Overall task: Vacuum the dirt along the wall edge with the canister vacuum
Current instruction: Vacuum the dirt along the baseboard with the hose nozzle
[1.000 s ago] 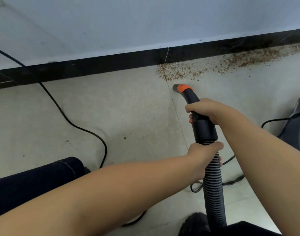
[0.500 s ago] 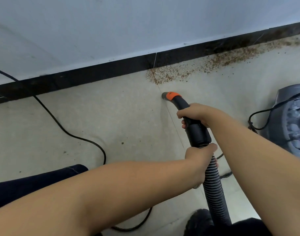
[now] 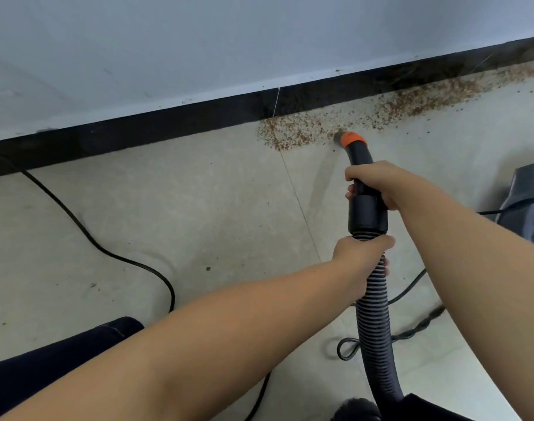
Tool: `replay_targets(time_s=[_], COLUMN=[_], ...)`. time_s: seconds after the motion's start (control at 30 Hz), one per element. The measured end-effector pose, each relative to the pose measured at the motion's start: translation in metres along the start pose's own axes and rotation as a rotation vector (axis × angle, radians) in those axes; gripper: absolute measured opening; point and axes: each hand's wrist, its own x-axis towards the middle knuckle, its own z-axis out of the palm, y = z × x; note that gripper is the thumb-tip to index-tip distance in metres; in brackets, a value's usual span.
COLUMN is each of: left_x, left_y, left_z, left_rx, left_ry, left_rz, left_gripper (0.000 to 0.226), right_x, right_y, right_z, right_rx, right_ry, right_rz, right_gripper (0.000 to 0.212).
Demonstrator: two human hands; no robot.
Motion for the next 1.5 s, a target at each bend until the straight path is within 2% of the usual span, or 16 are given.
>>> replay_targets(time_s=[0.33, 0.53, 0.7, 0.93, 1.17, 1.5], left_x=[-0.013, -0.021, -0.022, -0.023, -0.032, -0.012], left_y=[-0.012, -0.027, -0.027, -0.012, -0.023, -0.009], left_z=[0.003, 0.006, 0.003, -0.020, -0.019, -0.022], left_rx=[-0.035, 0.035, 0.041, -0.088, -0.193, -0.026], left_ry=[-0.014, -0.051, -0.020, 0.066, 0.131, 0.043], left_rz=[0.001, -0.008, -0.002, 0.047, 0.062, 0.036], left_gripper=[0.013, 0.015, 0.017, 0.014, 0.016, 0.015], right_x=[-0.013, -0.025, -0.026, -0.025, -0.039, -0.022], right_y=[0.004, 0.028, 0.027, -0.006, -0.011, -0.005], right_z=[0.006, -0.008, -0.004, 0.039, 0.064, 0.032], right_rx=[-0.103, -0.044, -0.030, -0.104, -0.271, -0.046], right_ry=[-0.077, 0.001, 0.002, -0.138, -0.263, -0.077], right_rz=[-0.008, 0.032, 0.026, -0.069, -0.099, -0.051], right_gripper=[0.015, 0.018, 0.027, 0.023, 0.018, 0.012])
